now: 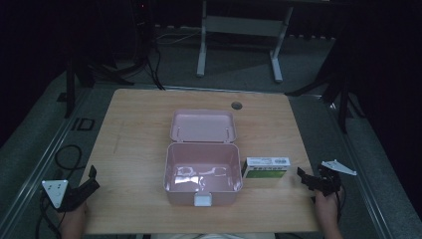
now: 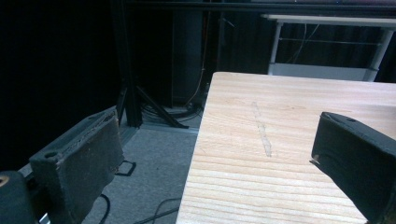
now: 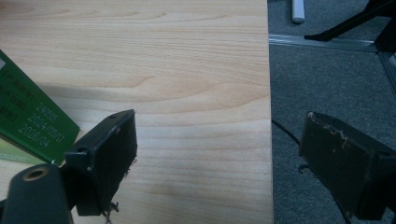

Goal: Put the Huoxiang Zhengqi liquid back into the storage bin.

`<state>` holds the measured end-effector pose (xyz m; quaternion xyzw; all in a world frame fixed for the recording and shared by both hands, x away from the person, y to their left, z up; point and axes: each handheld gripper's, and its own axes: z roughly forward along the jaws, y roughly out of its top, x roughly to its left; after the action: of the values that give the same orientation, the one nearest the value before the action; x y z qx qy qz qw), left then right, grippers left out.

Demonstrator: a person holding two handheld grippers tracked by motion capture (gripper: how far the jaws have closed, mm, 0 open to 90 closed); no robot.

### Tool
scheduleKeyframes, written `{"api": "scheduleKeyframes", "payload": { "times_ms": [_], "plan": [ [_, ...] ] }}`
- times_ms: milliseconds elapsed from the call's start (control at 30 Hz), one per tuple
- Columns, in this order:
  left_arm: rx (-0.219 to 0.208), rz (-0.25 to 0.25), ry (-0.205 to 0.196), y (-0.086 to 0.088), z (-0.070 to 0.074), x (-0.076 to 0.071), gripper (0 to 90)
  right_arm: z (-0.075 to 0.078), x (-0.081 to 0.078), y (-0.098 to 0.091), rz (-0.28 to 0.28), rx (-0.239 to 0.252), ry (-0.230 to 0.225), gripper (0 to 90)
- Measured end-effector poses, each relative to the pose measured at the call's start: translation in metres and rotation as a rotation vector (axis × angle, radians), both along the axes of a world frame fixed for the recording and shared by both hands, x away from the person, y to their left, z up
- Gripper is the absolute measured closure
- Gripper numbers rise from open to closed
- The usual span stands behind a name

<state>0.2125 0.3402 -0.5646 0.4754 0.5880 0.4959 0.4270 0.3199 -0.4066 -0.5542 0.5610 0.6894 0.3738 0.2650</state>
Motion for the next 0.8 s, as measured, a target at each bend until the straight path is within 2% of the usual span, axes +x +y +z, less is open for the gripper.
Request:
{"api": "scheduleKeyframes", "payload": {
  "times_ms": [133, 300, 367, 433, 500, 633, 667, 733, 800],
  "plan": [
    [-0.001, 0.000, 0.000, 0.000, 0.000, 0.000, 2.1, 0.000, 0.002, 0.000, 0.023, -0.003, 0.020, 11.1],
    [-0.005, -0.002, 0.003, 0.000, 0.000, 0.000, 2.1, 0.000, 0.004, -0.001, 0.131, 0.009, 0.072, 11.1],
    [-0.008, -0.001, 0.005, 0.001, 0.000, 0.000, 2.1, 0.001, 0.006, -0.001, 0.195, 0.026, 0.105, 11.1],
    [-0.010, -0.001, 0.005, 0.001, 0.000, 0.000, 2.1, 0.003, 0.007, 0.001, 0.239, -0.009, 0.134, 11.1],
    [-0.011, -0.001, 0.006, 0.001, 0.000, 0.000, 2.1, 0.006, 0.008, -0.001, 0.288, -0.010, 0.163, 11.1],
    [-0.009, 0.001, 0.008, 0.001, 0.000, 0.000, 2.1, 0.012, 0.012, 0.001, 0.417, -0.056, 0.274, 11.0],
    [-0.009, 0.001, 0.009, 0.001, 0.000, 0.000, 2.1, 0.013, 0.012, 0.002, 0.450, -0.077, 0.301, 11.0],
    [-0.011, 0.001, 0.010, 0.001, 0.000, 0.000, 2.1, 0.018, 0.011, 0.005, 0.489, -0.143, 0.321, 11.0],
    [-0.012, 0.000, 0.011, 0.001, 0.000, 0.000, 2.1, 0.022, 0.011, 0.007, 0.534, -0.164, 0.352, 11.1]
  ]
}}
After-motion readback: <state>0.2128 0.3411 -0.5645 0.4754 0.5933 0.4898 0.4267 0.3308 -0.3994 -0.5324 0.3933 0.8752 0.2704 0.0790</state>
